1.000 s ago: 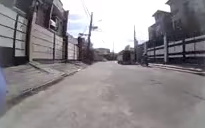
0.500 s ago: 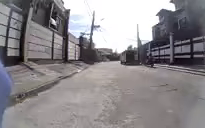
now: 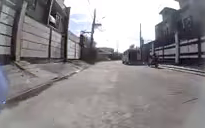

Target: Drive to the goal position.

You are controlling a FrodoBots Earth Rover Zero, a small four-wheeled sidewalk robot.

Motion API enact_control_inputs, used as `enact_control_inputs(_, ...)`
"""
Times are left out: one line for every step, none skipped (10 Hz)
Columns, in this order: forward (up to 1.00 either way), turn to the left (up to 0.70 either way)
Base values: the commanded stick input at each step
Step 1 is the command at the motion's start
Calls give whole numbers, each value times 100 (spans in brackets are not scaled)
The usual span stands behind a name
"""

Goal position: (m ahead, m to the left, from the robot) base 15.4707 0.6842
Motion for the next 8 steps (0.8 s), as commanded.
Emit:
enact_control_inputs(100, 5)
enact_control_inputs(100, 0)
enact_control_inputs(100, 0)
enact_control_inputs(100, 4)
enact_control_inputs(100, -20)
enact_control_inputs(100, -40)
enact_control_inputs(100, -40)
enact_control_inputs(100, -20)
